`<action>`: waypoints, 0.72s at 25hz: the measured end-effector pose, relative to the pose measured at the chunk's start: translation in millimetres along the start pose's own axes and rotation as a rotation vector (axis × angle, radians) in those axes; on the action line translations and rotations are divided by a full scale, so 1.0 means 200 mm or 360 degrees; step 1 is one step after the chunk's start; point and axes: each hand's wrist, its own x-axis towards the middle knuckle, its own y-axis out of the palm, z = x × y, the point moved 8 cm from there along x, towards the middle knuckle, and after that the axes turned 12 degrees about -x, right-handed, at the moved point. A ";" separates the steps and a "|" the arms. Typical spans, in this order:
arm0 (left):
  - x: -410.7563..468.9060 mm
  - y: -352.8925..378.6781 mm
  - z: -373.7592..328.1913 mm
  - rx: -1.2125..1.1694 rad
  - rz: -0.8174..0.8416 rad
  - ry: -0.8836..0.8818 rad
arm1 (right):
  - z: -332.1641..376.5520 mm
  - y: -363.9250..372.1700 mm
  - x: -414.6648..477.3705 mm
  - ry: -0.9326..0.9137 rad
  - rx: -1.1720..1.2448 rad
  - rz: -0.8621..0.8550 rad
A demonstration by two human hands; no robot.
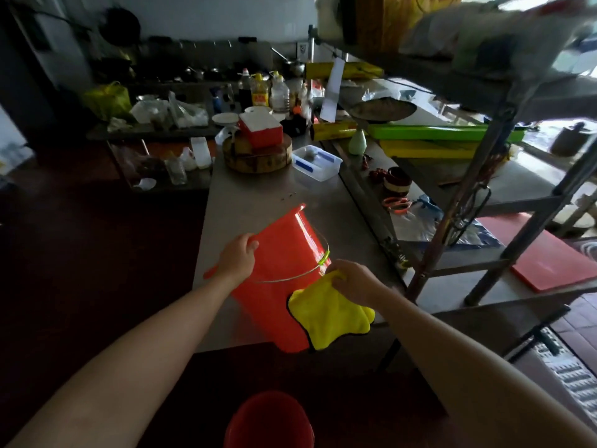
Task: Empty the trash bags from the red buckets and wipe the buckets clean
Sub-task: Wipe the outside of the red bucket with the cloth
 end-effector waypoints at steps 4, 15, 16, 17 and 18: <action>-0.02 0.00 0.20 -0.0204 0.0015 -0.0229 | 0.04 0.10 0.16 0.0011 0.0119 -0.0033; -0.02 0.01 0.60 0.0800 0.0569 0.0173 | 0.28 0.42 0.41 0.0097 0.0068 0.0068; -0.01 -0.01 0.60 0.0813 0.0545 0.0218 | 0.30 0.42 0.43 0.0049 0.0099 0.0046; 0.01 -0.02 0.60 0.0768 0.0518 0.0266 | 0.32 0.41 0.44 0.0008 0.0121 0.0032; 0.02 -0.03 0.59 0.0690 0.0489 0.0319 | 0.30 0.42 0.45 0.0013 0.0102 0.0025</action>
